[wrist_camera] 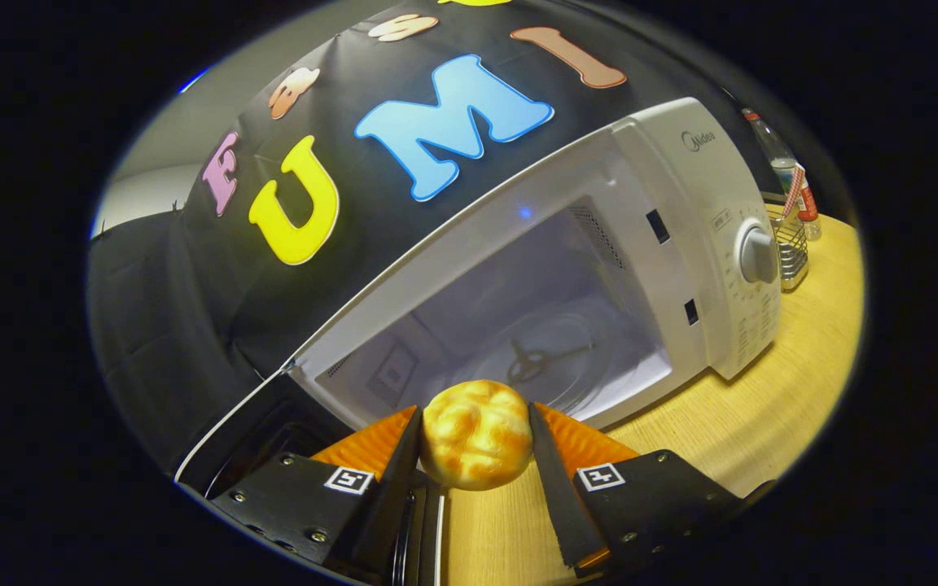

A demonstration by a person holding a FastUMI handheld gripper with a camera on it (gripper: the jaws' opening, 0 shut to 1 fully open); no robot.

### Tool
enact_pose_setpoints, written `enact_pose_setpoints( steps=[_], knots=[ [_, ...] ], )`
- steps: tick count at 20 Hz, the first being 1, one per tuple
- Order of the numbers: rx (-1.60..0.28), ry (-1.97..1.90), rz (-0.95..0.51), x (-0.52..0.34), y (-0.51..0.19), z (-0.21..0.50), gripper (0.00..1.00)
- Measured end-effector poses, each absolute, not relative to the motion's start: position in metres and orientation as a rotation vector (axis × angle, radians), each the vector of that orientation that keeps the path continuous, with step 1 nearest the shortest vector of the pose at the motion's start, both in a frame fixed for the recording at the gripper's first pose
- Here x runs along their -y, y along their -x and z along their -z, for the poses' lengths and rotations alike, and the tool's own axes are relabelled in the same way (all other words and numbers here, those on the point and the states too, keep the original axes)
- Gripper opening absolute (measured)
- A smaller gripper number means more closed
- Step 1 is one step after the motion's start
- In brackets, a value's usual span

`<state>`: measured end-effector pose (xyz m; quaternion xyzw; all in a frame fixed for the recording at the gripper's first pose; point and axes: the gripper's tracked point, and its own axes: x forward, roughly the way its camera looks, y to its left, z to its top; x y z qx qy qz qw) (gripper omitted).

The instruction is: Open the microwave, put the food inside, and close the microwave door.

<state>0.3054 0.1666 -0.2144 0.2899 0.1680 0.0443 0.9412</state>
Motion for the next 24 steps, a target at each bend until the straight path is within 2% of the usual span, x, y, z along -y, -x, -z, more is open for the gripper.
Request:
enact_pose_setpoints(
  steps=[7,13,16,18,19,24],
  knots=[
    [-0.328,-0.714,-0.005,-0.168,-0.347,0.239,0.76],
    [-0.294,-0.672,0.095,-0.155,-0.374,0.25,0.76],
    [-0.308,-0.66,0.147,-0.146,-0.382,0.259,0.83],
    [-0.291,-0.649,0.141,-0.149,-0.383,0.256,0.94],
    [-0.284,-0.632,0.135,-0.149,-0.379,0.25,0.96],
    [-0.304,-0.54,0.064,-0.152,-0.349,0.231,0.97]
  ],
)
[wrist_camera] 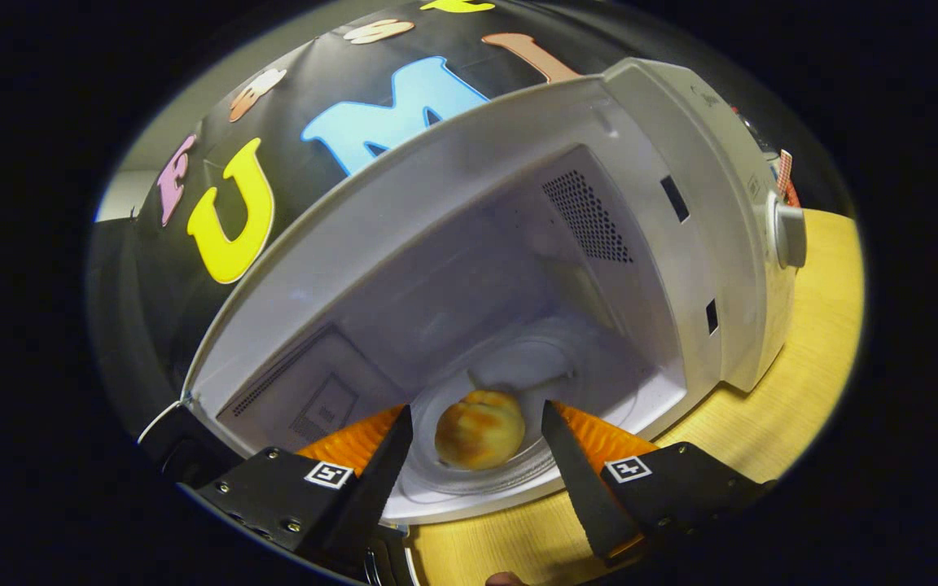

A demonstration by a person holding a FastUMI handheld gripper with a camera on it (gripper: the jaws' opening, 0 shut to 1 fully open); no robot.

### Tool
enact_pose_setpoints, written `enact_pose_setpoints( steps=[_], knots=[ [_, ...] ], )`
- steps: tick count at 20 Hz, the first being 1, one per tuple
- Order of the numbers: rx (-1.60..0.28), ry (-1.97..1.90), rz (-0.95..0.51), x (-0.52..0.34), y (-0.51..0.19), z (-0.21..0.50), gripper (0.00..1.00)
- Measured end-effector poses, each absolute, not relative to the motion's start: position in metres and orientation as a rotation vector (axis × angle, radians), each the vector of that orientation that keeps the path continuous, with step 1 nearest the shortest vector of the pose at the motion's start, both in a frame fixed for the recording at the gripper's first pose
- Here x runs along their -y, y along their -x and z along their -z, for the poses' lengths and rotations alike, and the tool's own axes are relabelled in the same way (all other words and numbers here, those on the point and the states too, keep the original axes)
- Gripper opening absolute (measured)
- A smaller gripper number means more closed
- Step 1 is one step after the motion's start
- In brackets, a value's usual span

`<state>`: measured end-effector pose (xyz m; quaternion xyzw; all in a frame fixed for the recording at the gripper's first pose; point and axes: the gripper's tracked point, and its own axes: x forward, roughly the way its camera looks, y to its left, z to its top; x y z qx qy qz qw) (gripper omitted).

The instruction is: Open the microwave, put the food inside, and close the microwave door.

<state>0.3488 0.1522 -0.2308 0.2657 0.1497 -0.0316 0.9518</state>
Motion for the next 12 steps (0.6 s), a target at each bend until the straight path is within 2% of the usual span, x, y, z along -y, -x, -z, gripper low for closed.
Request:
enact_pose_setpoints(
  steps=[5,12],
  knots=[
    [-0.263,-0.369,-0.068,-0.158,-0.287,0.178,0.96],
    [-0.209,-0.222,-0.178,-0.158,-0.189,0.118,0.97]
  ],
)
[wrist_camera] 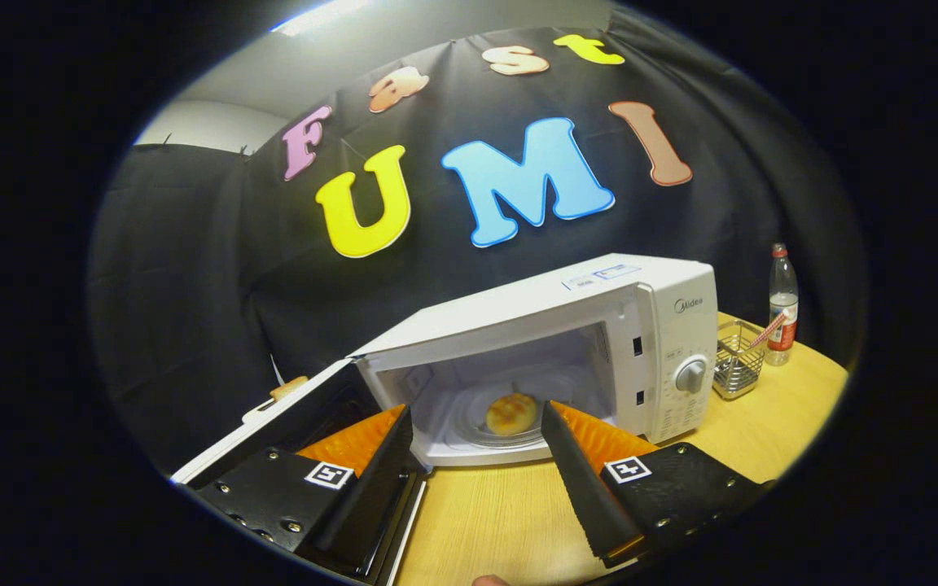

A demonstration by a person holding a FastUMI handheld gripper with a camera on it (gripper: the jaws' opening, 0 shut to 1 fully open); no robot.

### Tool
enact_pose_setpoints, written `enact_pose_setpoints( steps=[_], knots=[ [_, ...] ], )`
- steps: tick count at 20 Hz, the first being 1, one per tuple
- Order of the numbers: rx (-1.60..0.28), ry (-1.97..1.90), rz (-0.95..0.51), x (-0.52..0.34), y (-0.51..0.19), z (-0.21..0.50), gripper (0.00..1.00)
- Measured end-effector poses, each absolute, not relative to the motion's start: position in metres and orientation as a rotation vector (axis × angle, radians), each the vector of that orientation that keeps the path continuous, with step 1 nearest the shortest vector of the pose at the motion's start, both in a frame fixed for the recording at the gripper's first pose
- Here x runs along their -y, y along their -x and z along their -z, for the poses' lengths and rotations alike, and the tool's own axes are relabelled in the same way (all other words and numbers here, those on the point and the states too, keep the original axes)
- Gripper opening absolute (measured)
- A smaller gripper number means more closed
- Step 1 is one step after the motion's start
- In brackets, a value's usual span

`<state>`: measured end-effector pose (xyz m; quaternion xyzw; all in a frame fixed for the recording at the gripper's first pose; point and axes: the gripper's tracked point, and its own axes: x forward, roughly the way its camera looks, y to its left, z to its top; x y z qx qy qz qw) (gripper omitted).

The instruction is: Open the microwave, put the food inside, and close the microwave door.

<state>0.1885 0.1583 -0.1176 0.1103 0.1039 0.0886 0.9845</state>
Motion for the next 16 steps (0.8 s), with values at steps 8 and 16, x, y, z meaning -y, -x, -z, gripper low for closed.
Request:
enact_pose_setpoints(
  steps=[8,16],
  knots=[
    [-0.185,-0.135,-0.284,-0.173,-0.086,0.083,0.96],
    [-0.178,-0.089,-0.413,-0.218,-0.005,0.074,0.96]
  ],
)
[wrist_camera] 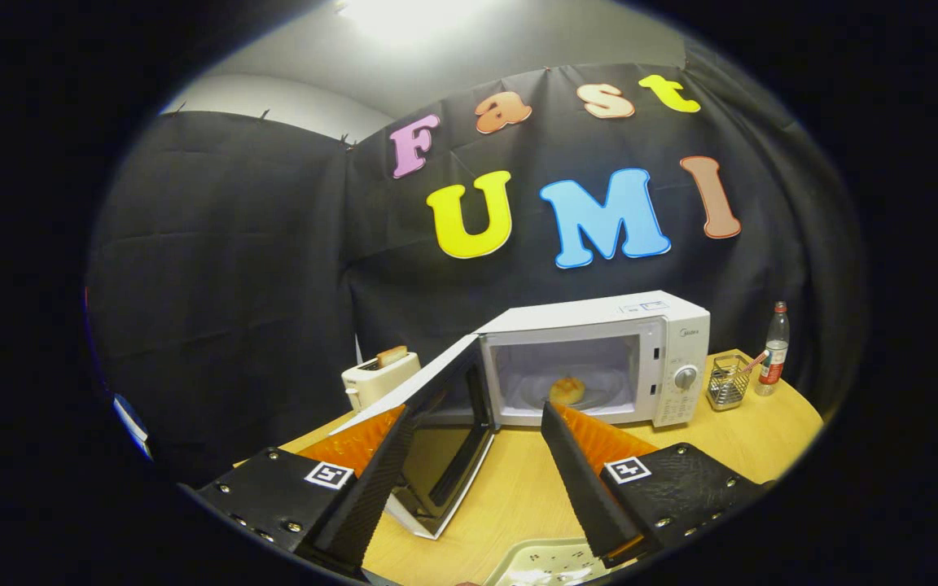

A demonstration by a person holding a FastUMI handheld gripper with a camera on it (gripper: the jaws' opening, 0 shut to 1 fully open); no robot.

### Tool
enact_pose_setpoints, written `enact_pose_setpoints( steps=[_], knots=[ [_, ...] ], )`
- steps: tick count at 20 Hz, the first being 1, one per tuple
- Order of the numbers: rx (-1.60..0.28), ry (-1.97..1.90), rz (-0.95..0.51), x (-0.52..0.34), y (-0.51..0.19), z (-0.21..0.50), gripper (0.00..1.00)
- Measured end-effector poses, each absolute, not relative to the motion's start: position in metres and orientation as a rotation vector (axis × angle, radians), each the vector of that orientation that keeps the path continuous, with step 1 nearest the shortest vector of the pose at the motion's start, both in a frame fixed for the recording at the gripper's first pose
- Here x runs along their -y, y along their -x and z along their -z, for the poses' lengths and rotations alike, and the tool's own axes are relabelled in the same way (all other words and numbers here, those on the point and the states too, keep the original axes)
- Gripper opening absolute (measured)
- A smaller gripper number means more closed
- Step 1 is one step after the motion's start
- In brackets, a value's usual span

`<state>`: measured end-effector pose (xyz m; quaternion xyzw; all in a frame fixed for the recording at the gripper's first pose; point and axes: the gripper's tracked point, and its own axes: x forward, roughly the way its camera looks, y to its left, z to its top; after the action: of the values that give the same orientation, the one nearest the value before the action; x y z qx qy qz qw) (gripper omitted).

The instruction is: Open the microwave, put the food inside, and close the microwave door.

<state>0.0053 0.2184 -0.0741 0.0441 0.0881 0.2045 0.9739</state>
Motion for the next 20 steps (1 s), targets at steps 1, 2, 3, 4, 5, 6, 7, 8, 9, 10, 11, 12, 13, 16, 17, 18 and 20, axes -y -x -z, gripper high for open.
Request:
enact_pose_setpoints(
  steps=[1,2,3,4,5,6,7,8,9,10,11,12,13,16,17,18,20],
  knots=[
    [-0.182,-0.081,-0.433,-0.226,0.003,0.075,0.96],
    [-0.185,-0.075,-0.458,-0.235,0.012,0.076,0.96],
    [-0.187,-0.069,-0.482,-0.244,0.02,0.077,0.96],
    [-0.193,-0.066,-0.504,-0.253,0.027,0.079,0.96],
    [-0.198,-0.068,-0.531,-0.262,0.034,0.078,0.95],
    [-0.206,-0.069,-0.558,-0.273,0.041,0.079,0.94],
    [-0.209,-0.065,-0.582,-0.284,0.045,0.078,0.93],
    [-0.212,-0.06,-0.613,-0.296,0.051,0.079,0.88],
    [-0.221,-0.053,-0.655,-0.31,0.057,0.08,0.83],
    [-0.235,-0.046,-0.694,-0.323,0.065,0.085,0.84],
    [-0.25,-0.039,-0.726,-0.333,0.069,0.089,0.84],
    [-0.258,-0.031,-0.738,-0.341,0.07,0.094,0.84],
    [-0.271,-0.028,-0.755,-0.348,0.07,0.098,0.7],
    [-0.314,0.001,-0.764,-0.365,0.062,0.117,0.47],
    [-0.345,0.001,-0.797,-0.373,0.062,0.125,0.25],
    [-0.39,0.007,-0.824,-0.382,0.065,0.137,0.25],
    [-0.388,0.053,-0.765,-0.372,0.045,0.151,0.01]
  ],
)
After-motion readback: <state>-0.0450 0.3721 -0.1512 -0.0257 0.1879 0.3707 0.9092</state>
